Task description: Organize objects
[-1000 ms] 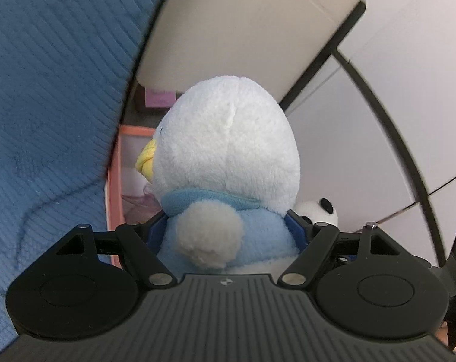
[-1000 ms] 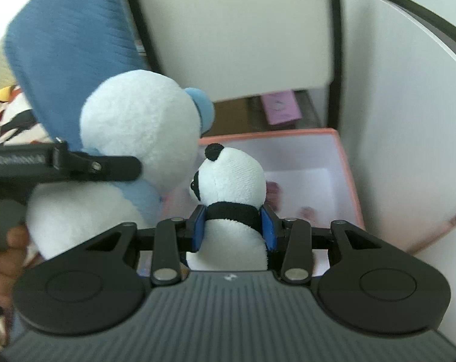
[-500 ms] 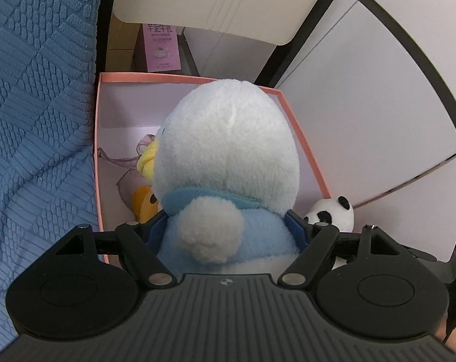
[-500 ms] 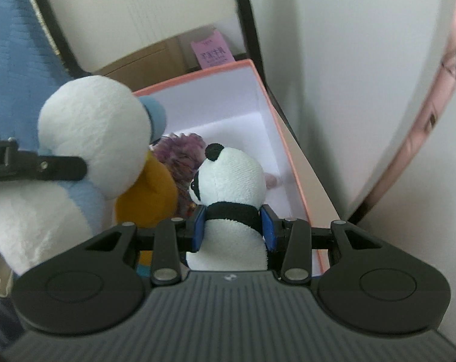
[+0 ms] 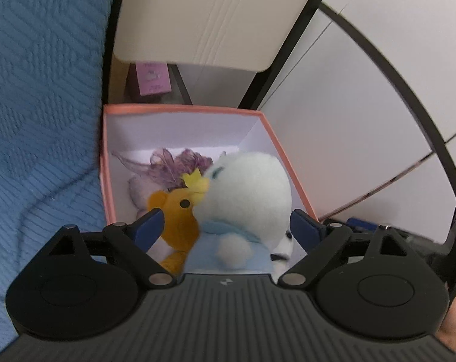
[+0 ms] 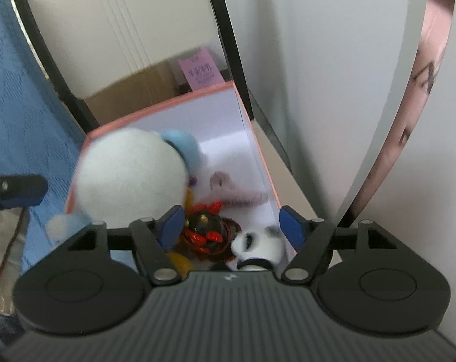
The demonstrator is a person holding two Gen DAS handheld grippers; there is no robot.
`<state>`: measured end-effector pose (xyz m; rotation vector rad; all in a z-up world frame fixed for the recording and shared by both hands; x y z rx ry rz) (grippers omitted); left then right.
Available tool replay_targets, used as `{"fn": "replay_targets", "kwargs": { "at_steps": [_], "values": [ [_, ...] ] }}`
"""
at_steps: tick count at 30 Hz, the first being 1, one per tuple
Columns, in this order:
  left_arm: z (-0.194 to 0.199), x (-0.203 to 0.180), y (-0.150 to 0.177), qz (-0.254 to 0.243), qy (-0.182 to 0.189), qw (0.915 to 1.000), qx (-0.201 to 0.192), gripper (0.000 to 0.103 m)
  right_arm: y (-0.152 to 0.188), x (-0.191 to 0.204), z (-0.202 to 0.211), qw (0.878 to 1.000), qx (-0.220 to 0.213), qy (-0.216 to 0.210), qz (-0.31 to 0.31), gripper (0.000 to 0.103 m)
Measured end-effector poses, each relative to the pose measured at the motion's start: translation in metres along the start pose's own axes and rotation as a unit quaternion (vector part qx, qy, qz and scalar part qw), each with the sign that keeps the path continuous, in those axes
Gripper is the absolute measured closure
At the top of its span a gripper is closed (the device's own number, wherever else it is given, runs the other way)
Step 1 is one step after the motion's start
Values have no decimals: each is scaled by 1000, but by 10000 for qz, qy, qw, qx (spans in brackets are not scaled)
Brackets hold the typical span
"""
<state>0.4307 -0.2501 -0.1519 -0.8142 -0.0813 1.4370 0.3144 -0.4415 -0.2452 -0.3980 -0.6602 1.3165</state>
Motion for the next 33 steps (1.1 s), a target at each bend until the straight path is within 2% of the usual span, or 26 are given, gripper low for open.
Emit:
{"fn": "replay_targets", "kwargs": {
  "at_steps": [11, 16, 18, 24, 33],
  "values": [
    [111, -20, -14, -400, -8, 9974, -602, 2, -41, 46, 88, 9980, -518, -338, 93, 29],
    [151, -30, -6, -552, -6, 9952, -812, 0, -41, 73, 121, 9956, -704, -510, 344, 28],
    [165, -35, 0, -681, -24, 9938, -878, 0, -37, 83, 133, 9945, -780, -526, 455, 14],
    [186, -35, 21, -627, 25, 9917, -1124, 0, -18, 99, 168, 9907, -1004, -631, 672, 14],
    [193, -25, 64, -435, -38, 9893, -1394, 0, 37, 105, 170, 9911, -884, -686, 720, 14]
  ]
}}
Point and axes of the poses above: each gripper's, at about its wrist camera, not at the fingertips, and z roughly against the way its jaws point, x to its left, y to its underside, the point moved 10 cm from there along -z, roughly the way its jaws point, and after that the axes turned 1 degree about -x, right-handed, at the moved point
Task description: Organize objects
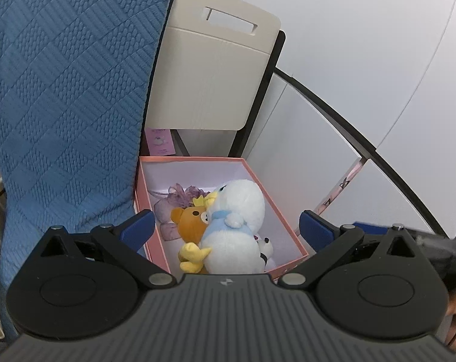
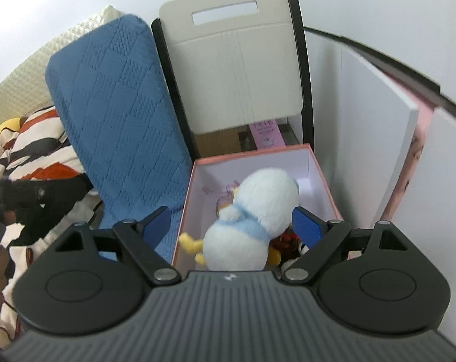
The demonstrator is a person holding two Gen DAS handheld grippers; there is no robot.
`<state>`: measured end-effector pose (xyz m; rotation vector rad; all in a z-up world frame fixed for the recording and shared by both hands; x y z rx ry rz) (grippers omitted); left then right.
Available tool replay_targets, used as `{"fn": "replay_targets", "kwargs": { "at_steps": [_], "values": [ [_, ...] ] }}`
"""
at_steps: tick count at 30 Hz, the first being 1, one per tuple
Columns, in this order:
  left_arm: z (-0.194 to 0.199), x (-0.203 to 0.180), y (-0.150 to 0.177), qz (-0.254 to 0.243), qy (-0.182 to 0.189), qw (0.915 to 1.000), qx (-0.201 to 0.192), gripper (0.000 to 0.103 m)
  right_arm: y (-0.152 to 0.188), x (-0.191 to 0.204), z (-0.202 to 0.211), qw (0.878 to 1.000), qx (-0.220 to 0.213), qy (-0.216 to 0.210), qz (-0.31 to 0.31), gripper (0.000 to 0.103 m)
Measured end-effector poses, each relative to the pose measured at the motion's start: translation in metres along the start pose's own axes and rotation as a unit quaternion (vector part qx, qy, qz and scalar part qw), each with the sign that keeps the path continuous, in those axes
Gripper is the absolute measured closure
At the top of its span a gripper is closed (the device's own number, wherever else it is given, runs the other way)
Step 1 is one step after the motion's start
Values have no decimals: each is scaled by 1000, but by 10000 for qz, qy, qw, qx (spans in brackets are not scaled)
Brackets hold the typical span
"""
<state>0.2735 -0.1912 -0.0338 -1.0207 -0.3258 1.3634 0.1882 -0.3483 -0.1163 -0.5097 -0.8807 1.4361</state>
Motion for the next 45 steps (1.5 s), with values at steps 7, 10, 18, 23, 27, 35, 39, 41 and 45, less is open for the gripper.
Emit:
{"fn": "replay_targets", "kwargs": {
  "at_steps": [7, 10, 18, 23, 27, 35, 39, 41, 45],
  "values": [
    [5, 2, 27, -29, -107, 9997, -201, 0, 43, 4, -2, 9999, 112, 44, -43, 14],
    [4, 2, 37, 9, -108, 9996, -262, 0, 55, 8, -3, 9999, 137, 35, -68, 14],
    [-5, 6, 62, 288, -96, 9992, -277, 0, 80, 5, -10, 9992, 296, 167, -232, 14],
    [-5, 8, 65, 296, -180, 9988, -356, 0, 89, 5, -13, 9989, 351, 240, -214, 14],
    [-5, 7, 63, 214, -214, 9986, -437, 0, 93, 6, -15, 9987, 351, 281, -220, 14],
    [-3, 6, 65, 132, -209, 9986, -460, 0, 92, 7, -16, 9986, 365, 241, -303, 14],
    [-4, 8, 66, 158, -225, 9986, -447, 0, 92, 6, -16, 9984, 378, 271, -307, 14],
    [-3, 7, 66, 137, -209, 9986, -457, 0, 93, 5, -16, 9983, 386, 269, -332, 14],
    [-4, 6, 66, 148, -189, 9988, -438, 0, 94, 4, -16, 9982, 408, 277, -346, 14]
  ]
}}
Point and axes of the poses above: each gripper's, at about its wrist camera, not at the fingertips, and z roughly against the way its jaws point, x to its left, y to its underside, the point moved 10 cm from there along -z, roughly the way its jaws point, and after that the axes turned 1 degree about -x, right-handed, at the moved point
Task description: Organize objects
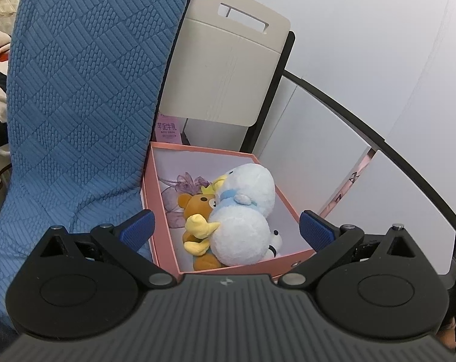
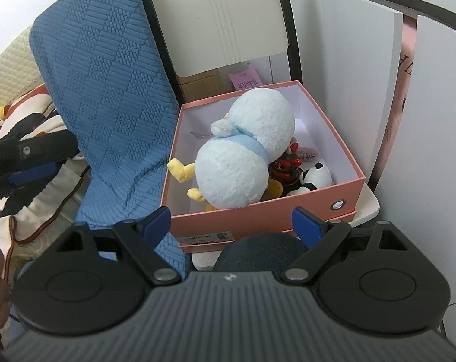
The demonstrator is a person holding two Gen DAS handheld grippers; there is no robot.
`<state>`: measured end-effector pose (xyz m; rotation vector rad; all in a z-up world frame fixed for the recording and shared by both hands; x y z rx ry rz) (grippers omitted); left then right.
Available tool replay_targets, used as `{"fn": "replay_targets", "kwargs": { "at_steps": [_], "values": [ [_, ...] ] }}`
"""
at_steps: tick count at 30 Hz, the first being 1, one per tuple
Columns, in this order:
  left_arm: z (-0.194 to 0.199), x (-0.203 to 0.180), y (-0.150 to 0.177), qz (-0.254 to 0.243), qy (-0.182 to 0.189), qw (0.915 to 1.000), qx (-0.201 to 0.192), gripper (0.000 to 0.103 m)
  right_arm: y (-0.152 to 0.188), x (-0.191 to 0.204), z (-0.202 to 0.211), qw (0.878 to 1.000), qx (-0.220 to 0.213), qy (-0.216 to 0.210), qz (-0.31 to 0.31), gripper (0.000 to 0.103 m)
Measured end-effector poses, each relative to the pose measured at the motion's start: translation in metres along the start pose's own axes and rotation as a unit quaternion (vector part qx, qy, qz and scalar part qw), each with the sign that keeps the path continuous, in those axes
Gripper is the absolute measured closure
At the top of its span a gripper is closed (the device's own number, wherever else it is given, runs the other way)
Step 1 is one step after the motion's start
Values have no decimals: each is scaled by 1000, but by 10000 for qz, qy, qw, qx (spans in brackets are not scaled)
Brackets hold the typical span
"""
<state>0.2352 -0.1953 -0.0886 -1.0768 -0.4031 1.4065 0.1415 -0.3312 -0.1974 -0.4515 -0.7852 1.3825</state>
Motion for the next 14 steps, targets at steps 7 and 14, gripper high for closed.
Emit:
{"fn": "replay_targets", "kwargs": {
  "at_steps": [7, 14],
  "values": [
    [-2, -1, 1, -11, 18, 10000, 38, 0, 2, 1, -2, 10000, 39, -37, -13, 14],
    [-2, -1, 1, -24, 25, 10000, 25, 0, 3, 1, -3, 9999, 82, -56, -24, 14]
  ]
}}
Point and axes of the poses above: each gripper's, at about its wrist camera, not at the fingertips, and z roughly against the way its jaws point, x to its left, y to its underside, the point moved 10 cm from there along -z, roughly the way its jaws point, and after that the axes turned 1 degree about -x, right-handed, at the moved point
